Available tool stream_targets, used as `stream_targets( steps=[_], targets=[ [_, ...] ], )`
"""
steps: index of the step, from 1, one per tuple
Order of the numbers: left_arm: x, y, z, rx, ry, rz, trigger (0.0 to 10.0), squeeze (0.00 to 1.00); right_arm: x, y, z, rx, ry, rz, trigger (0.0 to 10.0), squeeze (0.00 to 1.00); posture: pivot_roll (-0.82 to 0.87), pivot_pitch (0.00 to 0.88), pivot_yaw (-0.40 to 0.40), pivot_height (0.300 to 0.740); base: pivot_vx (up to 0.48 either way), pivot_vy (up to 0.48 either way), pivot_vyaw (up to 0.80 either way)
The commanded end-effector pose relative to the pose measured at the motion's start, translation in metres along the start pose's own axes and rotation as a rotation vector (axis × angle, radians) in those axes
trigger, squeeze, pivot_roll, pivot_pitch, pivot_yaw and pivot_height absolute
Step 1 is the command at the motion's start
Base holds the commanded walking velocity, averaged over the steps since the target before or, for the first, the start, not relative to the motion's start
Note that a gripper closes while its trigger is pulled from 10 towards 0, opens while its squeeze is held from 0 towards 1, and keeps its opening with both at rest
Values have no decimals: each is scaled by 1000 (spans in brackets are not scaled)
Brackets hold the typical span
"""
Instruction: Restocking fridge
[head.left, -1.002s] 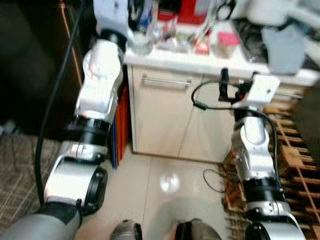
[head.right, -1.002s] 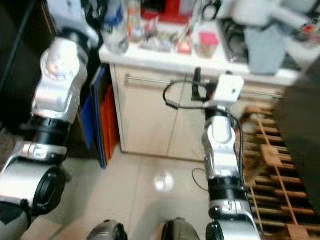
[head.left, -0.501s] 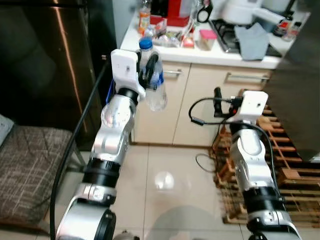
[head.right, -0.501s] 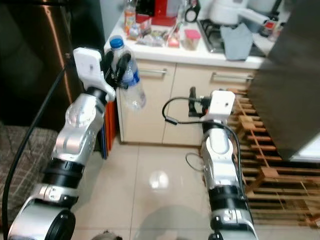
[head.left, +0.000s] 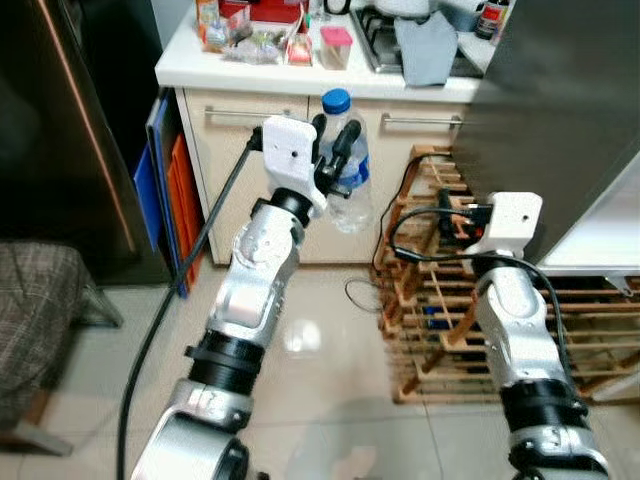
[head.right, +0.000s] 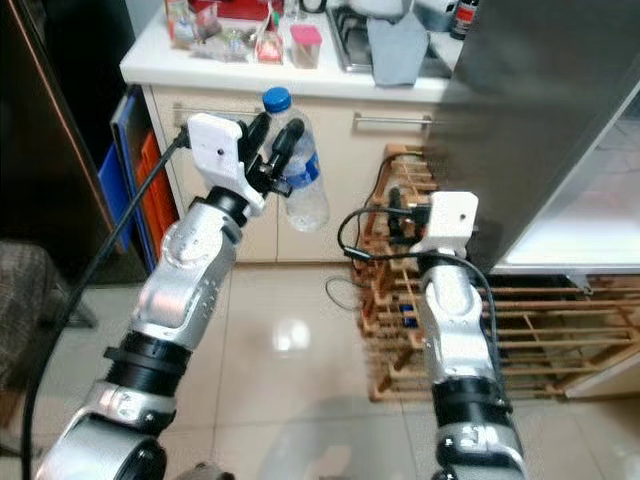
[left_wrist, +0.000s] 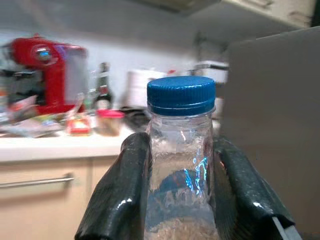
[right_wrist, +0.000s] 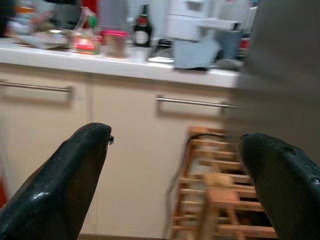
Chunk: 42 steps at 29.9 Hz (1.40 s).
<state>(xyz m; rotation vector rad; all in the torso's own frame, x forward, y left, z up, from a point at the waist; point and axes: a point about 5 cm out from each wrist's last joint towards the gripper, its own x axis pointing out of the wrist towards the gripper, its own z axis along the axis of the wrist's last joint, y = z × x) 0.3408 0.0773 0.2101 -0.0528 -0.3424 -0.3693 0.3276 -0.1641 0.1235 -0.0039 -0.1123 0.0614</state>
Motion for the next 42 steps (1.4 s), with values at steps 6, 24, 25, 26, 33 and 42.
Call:
stream_targets(
  steps=[6, 24, 25, 26, 33, 42],
  targets=[
    [6, -19, 11, -10, -51, -77, 10000, 0, -8, -10, -6, -11, 14, -20, 10000, 0, -60, 0, -39, 740, 0, -465, 0],
    [-29, 19, -61, -13, 235, 44, 10000, 0, -20, -35, -30, 4, 101, -132, 10000, 0, -46, 0, -45, 740, 14, -176, -440],
    [-30, 18, -61, -8, 233, 40, 10000, 0, -21, -36, -31, 5, 104, -134, 10000, 0, -46, 0, -45, 740, 0, 0, -675],
    [-30, 12, -60, -9, 217, 17, 10000, 0, -21, -36, -32, 3, 105, -133, 10000, 0, -49, 0, -49, 740, 0, 0, -675],
    [-23, -6, -59, 9, 180, -51, 10000, 0, -24, -37, -32, -11, 99, -134, 10000, 0, -81, 0, -38, 740, 0, 0, -666],
    [-16, -13, -57, 23, 159, -77, 10000, 0, -31, -39, -34, -29, 98, -135, 10000, 0, -100, 0, -33, 740, 0, 0, -659]
  ],
)
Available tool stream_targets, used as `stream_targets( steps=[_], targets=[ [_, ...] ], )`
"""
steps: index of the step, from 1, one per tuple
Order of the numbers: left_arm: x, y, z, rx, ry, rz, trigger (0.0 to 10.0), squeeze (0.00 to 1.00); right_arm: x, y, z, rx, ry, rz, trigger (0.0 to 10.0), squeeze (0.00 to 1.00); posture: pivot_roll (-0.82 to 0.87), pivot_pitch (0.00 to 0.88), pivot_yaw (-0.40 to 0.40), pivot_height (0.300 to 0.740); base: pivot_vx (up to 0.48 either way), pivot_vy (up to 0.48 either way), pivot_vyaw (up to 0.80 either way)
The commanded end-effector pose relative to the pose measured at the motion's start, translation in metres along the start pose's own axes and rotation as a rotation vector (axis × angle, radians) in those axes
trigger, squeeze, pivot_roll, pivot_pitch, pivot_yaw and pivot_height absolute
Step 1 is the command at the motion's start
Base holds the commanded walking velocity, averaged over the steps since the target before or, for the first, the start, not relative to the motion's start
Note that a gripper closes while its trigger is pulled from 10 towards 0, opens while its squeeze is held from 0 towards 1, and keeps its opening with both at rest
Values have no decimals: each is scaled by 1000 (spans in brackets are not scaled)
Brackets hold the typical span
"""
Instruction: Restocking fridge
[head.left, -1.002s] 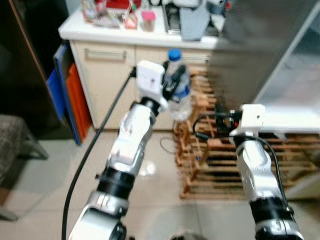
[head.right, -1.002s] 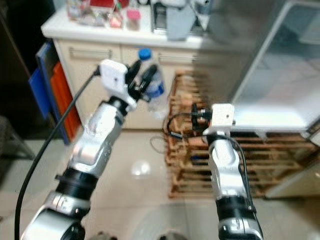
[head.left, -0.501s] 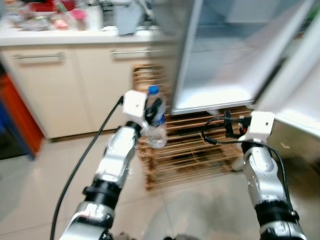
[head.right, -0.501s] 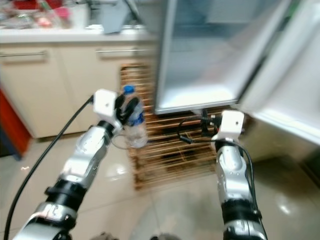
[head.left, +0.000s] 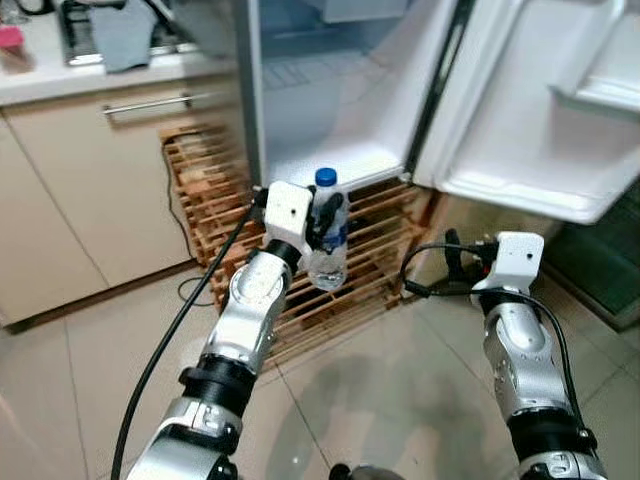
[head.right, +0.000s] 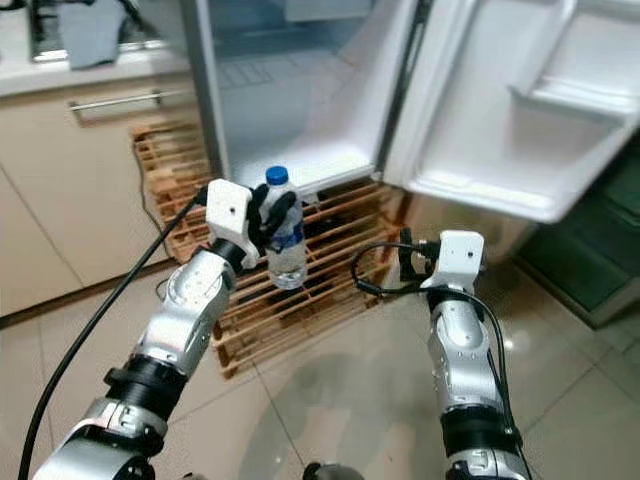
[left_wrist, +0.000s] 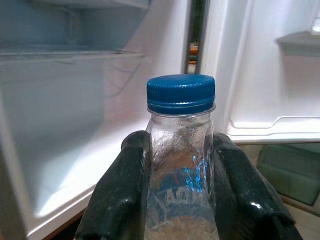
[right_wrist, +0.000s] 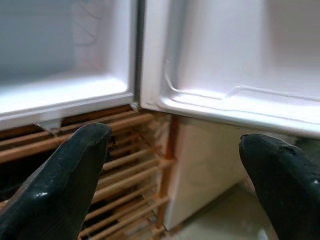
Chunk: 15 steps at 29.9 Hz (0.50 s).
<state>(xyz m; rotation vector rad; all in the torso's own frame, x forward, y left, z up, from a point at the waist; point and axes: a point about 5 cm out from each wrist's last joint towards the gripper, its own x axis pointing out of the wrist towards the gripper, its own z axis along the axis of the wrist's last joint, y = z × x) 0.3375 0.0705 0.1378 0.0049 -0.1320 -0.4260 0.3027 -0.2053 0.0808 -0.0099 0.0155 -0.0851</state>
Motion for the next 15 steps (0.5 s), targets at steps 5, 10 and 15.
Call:
stream_targets(
  steps=[5, 10, 15],
  targets=[
    [6, -4, 13, 15, -61, -10, 10000, 0, -1, 2, 4, -19, -27, 10, 10000, 0, -98, 0, -34, 740, 0, 0, -660],
    [6, -7, 14, 14, -69, -20, 10000, 0, -2, 1, 5, -19, -26, 5, 10000, 0, -102, 0, -34, 740, 0, 0, -660],
    [4, -1, 7, 27, -46, 9, 10000, 0, -5, -4, 3, 12, -13, -20, 10000, 0, -129, 0, -33, 740, 0, 0, -659]
  ],
)
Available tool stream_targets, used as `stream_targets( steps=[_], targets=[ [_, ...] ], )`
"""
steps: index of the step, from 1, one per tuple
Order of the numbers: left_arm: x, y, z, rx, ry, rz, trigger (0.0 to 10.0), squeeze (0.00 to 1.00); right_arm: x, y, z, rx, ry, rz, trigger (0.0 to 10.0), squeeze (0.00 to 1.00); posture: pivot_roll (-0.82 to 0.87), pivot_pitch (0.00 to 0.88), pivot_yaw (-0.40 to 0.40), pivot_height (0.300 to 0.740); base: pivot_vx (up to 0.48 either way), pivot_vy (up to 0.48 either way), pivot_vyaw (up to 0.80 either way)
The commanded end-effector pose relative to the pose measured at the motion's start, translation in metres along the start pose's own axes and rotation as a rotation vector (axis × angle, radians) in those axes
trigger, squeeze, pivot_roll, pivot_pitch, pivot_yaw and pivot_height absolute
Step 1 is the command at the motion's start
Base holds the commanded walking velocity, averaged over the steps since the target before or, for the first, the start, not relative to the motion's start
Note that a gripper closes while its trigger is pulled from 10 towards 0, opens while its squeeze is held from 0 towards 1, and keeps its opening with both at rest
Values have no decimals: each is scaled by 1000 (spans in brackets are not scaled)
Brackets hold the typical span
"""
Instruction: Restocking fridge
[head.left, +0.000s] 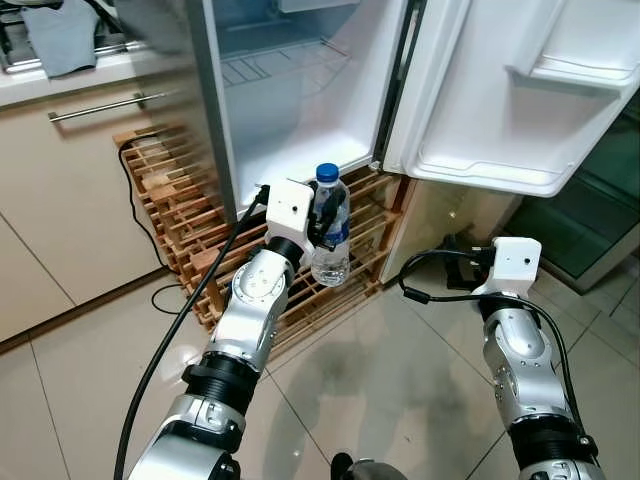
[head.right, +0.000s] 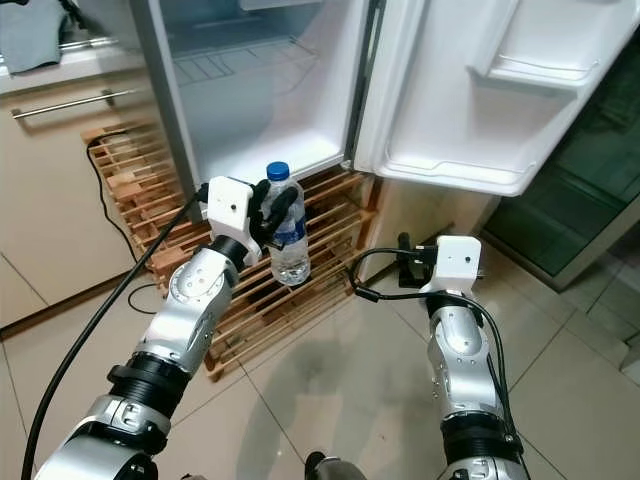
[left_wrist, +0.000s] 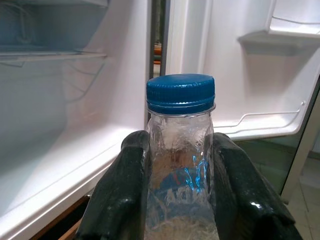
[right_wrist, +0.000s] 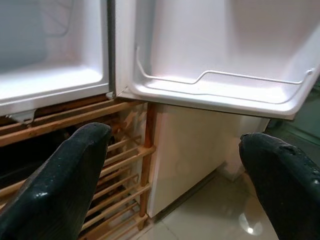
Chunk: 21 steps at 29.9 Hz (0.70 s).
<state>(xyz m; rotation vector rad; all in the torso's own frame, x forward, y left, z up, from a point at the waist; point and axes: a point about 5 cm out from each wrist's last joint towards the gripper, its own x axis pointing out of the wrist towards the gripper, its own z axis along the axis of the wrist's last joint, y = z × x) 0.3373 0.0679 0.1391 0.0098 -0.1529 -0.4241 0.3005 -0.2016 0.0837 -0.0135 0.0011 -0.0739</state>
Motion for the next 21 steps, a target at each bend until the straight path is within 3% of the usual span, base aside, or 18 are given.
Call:
stream_targets(
  steps=[1, 6, 16, 21],
  targets=[
    [4, 2, 5, 21, -24, 14, 10000, 0, -3, -8, 0, 16, 3, -31, 10000, 0, -131, 0, -33, 740, 0, 0, -663],
    [6, 0, 4, 41, -19, -1, 10000, 0, -5, -7, 0, 4, 0, -23, 10000, 0, -145, 0, -24, 740, 188, 0, -656],
    [14, -6, 16, 78, -66, -57, 10000, 0, -2, 9, 4, -20, -18, 35, 10000, 0, -118, 0, -5, 740, 329, -346, -110],
    [12, -11, 18, 55, -81, -88, 10000, 0, -2, 11, 2, -7, -10, 34, 10000, 0, -114, 0, -5, 740, 197, -208, -694]
  ],
)
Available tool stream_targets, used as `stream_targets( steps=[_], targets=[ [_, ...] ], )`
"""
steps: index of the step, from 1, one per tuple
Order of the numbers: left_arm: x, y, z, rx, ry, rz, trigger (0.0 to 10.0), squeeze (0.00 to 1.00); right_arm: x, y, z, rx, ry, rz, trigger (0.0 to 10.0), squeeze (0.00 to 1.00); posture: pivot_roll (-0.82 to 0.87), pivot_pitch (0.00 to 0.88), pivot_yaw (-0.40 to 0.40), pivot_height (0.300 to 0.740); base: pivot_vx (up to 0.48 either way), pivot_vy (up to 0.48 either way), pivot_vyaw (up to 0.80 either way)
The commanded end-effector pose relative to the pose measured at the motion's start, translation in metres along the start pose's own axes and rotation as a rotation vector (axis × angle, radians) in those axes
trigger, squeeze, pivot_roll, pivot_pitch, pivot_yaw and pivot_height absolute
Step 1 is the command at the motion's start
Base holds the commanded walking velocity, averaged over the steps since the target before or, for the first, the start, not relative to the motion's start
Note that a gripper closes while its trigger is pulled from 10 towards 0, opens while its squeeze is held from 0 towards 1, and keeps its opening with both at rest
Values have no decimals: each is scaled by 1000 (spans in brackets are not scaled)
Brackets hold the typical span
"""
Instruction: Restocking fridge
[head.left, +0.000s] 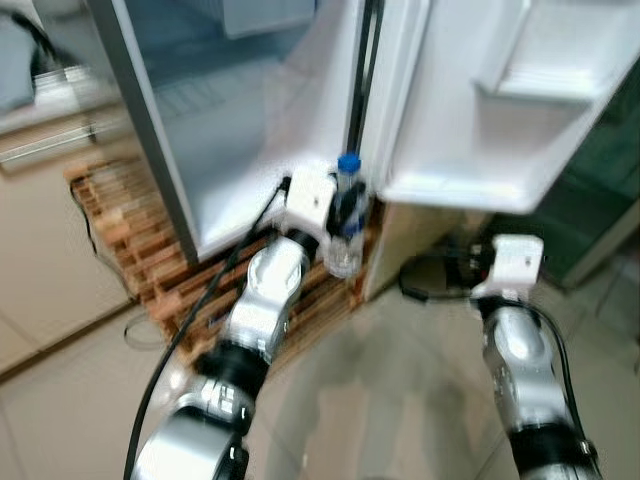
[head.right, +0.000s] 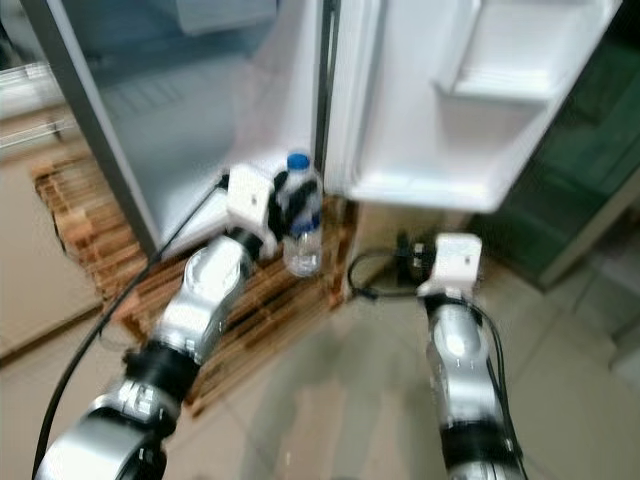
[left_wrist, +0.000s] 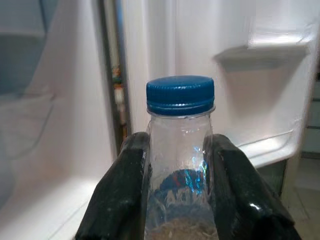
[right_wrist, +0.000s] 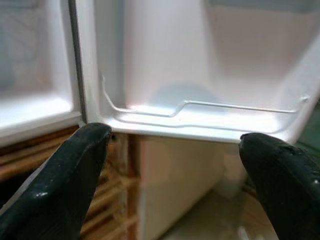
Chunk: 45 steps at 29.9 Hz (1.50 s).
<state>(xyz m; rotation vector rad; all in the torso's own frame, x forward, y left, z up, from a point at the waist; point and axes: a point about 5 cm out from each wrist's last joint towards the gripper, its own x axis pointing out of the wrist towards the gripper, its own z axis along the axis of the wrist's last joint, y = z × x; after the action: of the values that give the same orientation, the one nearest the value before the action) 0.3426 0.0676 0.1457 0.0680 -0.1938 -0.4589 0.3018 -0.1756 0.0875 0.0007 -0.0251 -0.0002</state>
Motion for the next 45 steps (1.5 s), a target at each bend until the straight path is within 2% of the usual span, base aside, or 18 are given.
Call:
stream_targets(
  steps=[1, 7, 13, 16, 18, 21, 29, 32, 37, 45],
  targets=[
    [7, -13, 13, -17, -58, -50, 10000, 0, -3, -15, -2, -21, 16, -39, 10000, 0, -117, 0, -3, 740, 0, 0, -675],
    [9, -22, 10, -33, -53, -76, 10000, 0, -5, -20, 0, -29, 6, -55, 10000, 0, -145, 0, -3, 740, 0, 0, -673],
    [13, -22, 13, -51, -50, -66, 10000, 0, -4, -18, 1, -36, -3, -29, 10000, 0, -149, 0, -2, 740, 0, 0, -450],
    [12, -19, 9, -41, -27, -34, 10000, 0, -3, -17, 1, -32, -2, -24, 10000, 0, -147, 0, -3, 740, 200, -247, 0],
    [10, -11, 3, -83, 1, 22, 10000, 0, 0, -12, 1, -45, 5, 8, 10000, 0, -137, 0, -7, 740, 306, -366, 0],
    [10, -9, 1, -93, 11, 42, 10000, 0, 0, -10, -1, -60, 15, 22, 10000, 0, -134, 0, -8, 740, 321, -351, 0],
    [11, -7, 4, -54, 3, 65, 10000, 0, 4, -5, -2, -61, 25, 29, 10000, 0, -114, 0, -9, 740, 295, -296, 502],
    [11, -5, 5, -65, -6, 75, 10000, 0, 4, -2, -3, -66, 28, 48, 10000, 0, -112, 0, -10, 740, 0, 0, 550],
    [11, -5, 10, -33, -31, 75, 10000, 0, 3, 4, -7, -11, 39, 83, 10000, 0, -103, 0, -18, 740, 0, 0, 99],
    [11, -5, 13, -4, -49, 74, 10000, 0, 5, 16, -5, 24, 32, 151, 10000, 0, -90, 0, -21, 740, 0, 0, 0]
  ],
)
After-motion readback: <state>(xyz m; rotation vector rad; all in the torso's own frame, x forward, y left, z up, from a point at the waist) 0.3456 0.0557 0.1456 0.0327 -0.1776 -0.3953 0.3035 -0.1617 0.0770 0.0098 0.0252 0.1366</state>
